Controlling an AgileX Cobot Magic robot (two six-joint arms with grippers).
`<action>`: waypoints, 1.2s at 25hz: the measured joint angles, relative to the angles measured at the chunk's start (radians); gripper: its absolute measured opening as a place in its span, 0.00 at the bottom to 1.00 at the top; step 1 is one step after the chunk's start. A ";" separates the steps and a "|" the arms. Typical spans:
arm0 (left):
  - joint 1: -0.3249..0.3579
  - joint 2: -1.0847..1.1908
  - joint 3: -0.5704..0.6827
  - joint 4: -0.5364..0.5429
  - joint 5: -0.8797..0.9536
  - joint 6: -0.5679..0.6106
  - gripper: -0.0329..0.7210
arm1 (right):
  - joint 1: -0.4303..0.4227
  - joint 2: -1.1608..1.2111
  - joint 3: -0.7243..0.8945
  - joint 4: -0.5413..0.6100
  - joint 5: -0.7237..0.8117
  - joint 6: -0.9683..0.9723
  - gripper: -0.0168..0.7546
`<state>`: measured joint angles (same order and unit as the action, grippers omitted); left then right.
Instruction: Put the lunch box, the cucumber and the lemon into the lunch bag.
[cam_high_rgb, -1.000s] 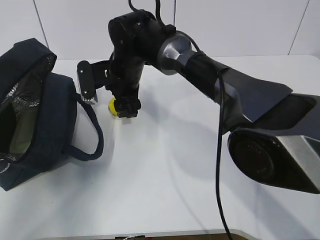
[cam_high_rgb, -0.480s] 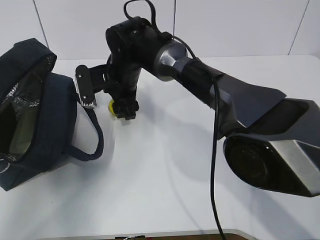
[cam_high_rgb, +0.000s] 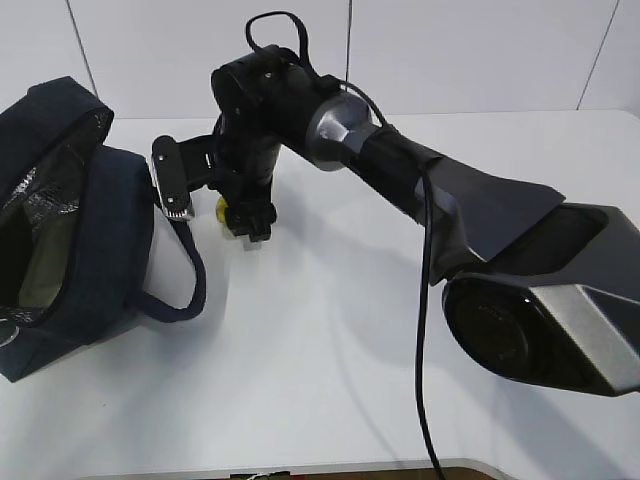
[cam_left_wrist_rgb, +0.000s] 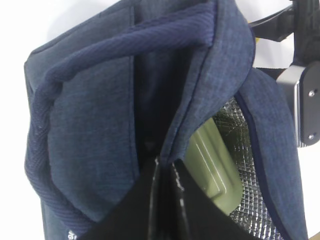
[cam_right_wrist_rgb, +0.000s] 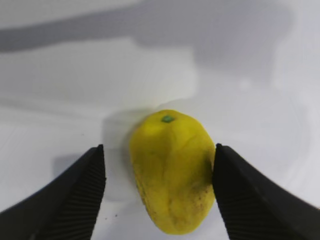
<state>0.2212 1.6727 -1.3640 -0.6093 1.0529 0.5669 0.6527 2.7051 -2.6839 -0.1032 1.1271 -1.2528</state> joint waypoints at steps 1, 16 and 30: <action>0.000 0.000 0.000 0.000 0.000 0.000 0.03 | 0.000 0.000 0.000 -0.002 -0.002 0.000 0.70; 0.000 0.000 0.000 -0.004 0.004 0.004 0.03 | 0.000 0.000 -0.004 -0.013 -0.014 0.000 0.45; 0.000 0.000 0.000 -0.006 0.006 0.006 0.03 | 0.000 0.006 -0.030 -0.038 -0.005 0.032 0.41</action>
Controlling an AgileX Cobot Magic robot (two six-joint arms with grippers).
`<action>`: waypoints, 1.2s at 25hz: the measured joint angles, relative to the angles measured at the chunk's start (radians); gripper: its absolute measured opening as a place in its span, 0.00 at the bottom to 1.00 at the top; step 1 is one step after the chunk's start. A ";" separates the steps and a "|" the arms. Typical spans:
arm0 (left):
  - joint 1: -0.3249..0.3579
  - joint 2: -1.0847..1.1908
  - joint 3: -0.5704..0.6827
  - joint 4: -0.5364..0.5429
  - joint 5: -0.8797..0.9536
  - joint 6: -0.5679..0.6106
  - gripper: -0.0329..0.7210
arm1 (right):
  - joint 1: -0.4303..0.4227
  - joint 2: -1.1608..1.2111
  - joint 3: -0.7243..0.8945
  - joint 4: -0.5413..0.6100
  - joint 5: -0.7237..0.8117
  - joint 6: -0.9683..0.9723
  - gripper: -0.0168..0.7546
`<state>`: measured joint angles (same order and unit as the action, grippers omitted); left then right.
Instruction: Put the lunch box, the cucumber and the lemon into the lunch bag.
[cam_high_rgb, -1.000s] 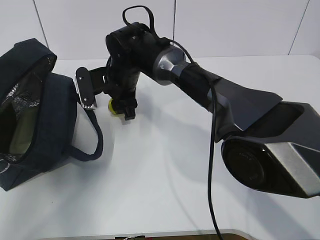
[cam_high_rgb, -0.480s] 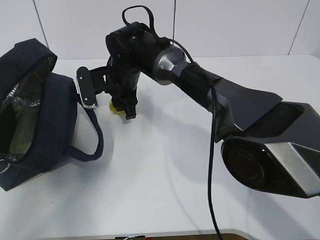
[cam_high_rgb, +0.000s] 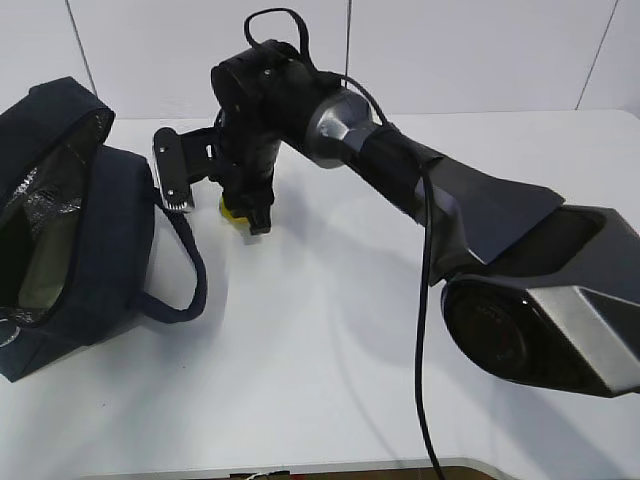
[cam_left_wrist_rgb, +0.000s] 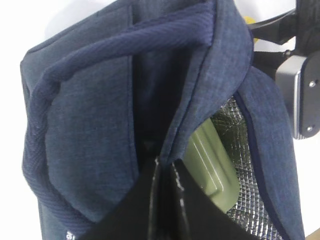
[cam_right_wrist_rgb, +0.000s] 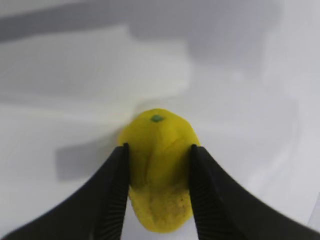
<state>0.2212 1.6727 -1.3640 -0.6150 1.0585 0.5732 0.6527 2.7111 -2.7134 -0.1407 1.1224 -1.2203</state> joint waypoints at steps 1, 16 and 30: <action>0.000 0.000 0.000 0.000 0.000 -0.001 0.03 | 0.000 0.004 -0.014 0.000 0.009 0.005 0.41; 0.000 0.000 0.000 0.000 0.000 0.000 0.03 | 0.002 0.001 -0.221 0.132 0.134 0.244 0.41; 0.000 0.000 0.000 0.000 -0.002 0.001 0.03 | 0.002 -0.131 -0.223 0.189 0.138 0.972 0.40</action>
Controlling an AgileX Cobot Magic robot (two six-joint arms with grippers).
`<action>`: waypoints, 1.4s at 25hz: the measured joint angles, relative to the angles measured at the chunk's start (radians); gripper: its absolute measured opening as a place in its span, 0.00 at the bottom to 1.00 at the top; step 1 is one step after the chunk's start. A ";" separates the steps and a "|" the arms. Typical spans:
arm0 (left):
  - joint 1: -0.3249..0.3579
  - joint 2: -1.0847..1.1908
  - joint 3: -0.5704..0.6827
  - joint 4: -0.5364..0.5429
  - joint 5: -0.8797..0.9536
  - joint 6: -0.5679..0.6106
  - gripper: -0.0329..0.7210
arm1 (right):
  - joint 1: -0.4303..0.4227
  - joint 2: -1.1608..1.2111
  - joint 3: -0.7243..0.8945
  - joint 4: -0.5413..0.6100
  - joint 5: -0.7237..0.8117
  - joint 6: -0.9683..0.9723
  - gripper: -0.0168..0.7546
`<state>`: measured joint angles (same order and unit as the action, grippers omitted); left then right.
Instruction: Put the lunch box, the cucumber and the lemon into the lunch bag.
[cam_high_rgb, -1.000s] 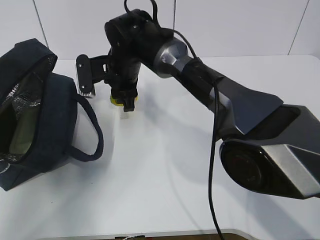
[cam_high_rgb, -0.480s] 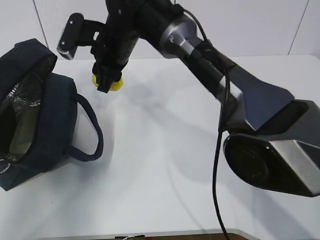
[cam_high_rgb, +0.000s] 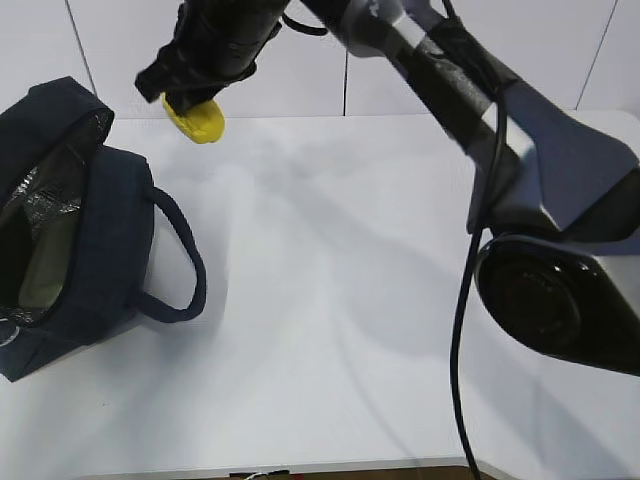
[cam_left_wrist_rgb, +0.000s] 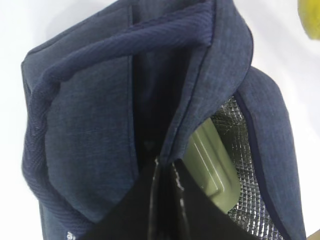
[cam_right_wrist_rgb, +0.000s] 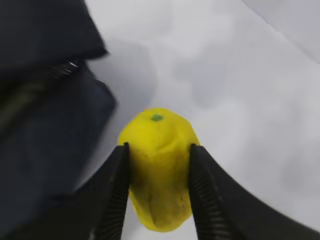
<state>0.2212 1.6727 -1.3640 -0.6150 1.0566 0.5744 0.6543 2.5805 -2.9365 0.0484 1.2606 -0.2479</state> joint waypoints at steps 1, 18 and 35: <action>0.000 0.000 0.000 0.000 0.000 0.000 0.03 | 0.000 -0.006 0.000 0.029 0.001 0.026 0.40; 0.000 0.000 0.000 0.000 0.004 0.000 0.03 | 0.000 -0.043 -0.002 0.628 0.002 0.239 0.40; 0.000 0.000 0.000 0.000 0.010 0.000 0.03 | 0.002 -0.041 0.030 0.649 0.002 0.150 0.40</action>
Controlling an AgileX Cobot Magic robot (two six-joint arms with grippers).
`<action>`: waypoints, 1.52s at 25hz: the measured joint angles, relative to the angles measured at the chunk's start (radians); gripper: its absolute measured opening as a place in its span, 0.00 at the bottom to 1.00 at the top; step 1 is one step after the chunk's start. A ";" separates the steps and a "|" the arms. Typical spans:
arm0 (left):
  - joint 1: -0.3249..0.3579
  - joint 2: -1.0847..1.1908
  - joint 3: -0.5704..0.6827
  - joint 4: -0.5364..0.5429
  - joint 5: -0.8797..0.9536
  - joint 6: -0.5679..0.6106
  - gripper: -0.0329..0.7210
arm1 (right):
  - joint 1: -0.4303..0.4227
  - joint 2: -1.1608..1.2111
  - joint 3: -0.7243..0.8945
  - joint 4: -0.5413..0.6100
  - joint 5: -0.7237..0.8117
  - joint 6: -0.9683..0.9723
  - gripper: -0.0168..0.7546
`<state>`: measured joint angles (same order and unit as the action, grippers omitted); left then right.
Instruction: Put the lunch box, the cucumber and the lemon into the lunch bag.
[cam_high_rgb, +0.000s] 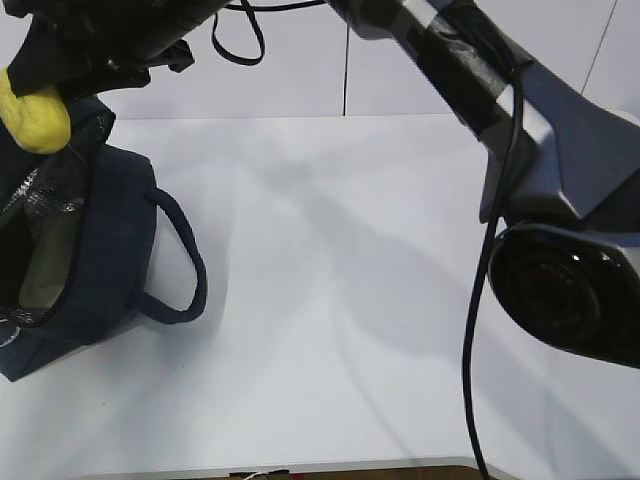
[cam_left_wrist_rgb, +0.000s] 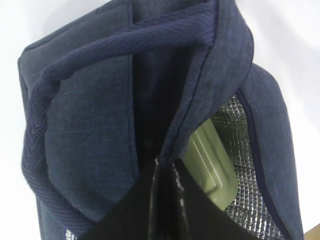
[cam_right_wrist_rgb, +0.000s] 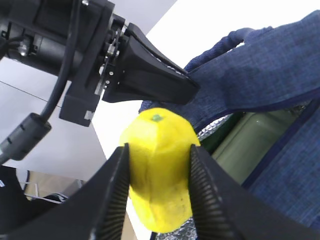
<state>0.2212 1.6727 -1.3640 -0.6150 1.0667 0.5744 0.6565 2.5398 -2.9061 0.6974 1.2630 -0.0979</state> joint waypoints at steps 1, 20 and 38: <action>0.000 0.000 0.000 0.000 0.000 0.000 0.03 | 0.000 0.000 0.000 0.000 0.000 -0.015 0.40; 0.000 0.000 0.000 0.000 0.002 0.000 0.03 | 0.000 -0.132 0.299 -0.106 0.000 -0.097 0.40; 0.000 0.000 0.000 0.000 0.012 0.000 0.03 | 0.003 -0.192 0.451 0.080 -0.105 -0.325 0.40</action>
<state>0.2212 1.6727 -1.3640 -0.6150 1.0785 0.5744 0.6595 2.3478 -2.4551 0.7771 1.1582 -0.4232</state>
